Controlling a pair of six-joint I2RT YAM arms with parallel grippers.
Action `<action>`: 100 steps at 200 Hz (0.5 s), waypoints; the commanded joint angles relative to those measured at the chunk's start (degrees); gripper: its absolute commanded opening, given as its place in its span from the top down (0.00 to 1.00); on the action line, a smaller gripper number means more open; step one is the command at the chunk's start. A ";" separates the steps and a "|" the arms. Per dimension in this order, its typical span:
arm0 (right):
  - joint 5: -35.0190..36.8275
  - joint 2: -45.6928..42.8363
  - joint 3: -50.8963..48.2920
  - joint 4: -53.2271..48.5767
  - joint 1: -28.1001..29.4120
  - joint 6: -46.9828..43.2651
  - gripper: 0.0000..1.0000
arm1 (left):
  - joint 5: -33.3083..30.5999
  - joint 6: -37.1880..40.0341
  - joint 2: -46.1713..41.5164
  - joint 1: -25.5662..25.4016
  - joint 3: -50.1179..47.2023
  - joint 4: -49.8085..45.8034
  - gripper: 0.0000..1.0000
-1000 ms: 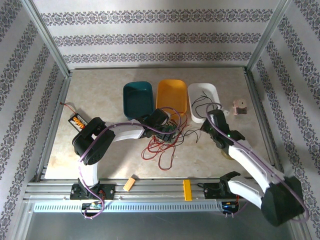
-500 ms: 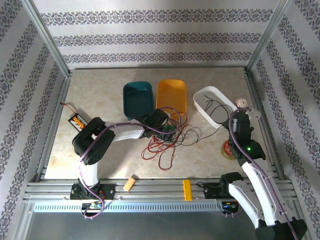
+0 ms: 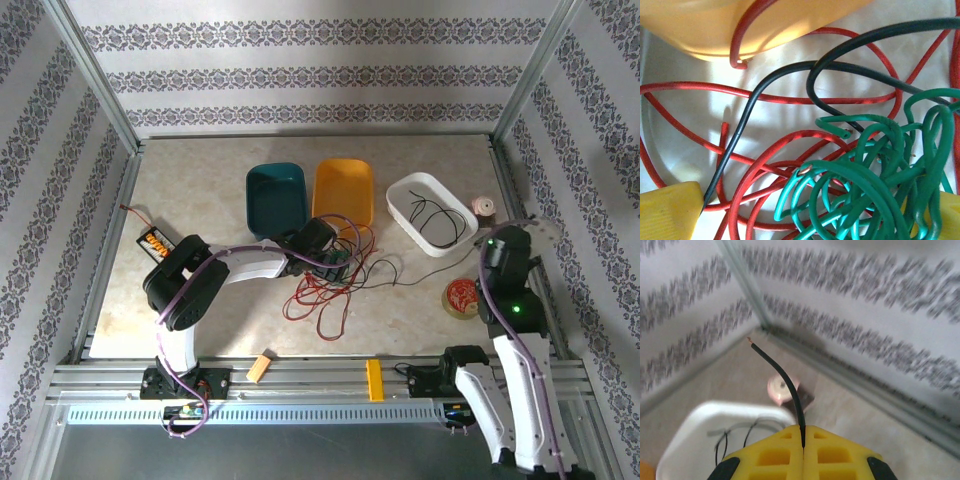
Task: Untangle the cables
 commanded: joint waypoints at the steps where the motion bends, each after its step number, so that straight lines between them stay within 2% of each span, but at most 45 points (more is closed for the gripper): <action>1: 3.63 -0.88 5.40 0.90 -2.67 -5.35 1.00 | -3.26 -0.86 0.38 1.93 -2.63 -6.73 0.01; 23: 0.00 0.34 10.87 2.70 -4.24 -7.02 1.00 | -2.90 -0.73 0.58 2.02 -2.54 -6.60 0.01; 66: -17.42 7.03 21.93 4.66 -4.34 -4.40 1.00 | -2.28 -0.47 1.09 2.02 -2.45 -6.25 0.01; 100: -23.89 12.47 29.42 9.42 -4.32 -1.05 1.00 | -1.93 -0.38 1.50 2.02 -2.28 -6.25 0.01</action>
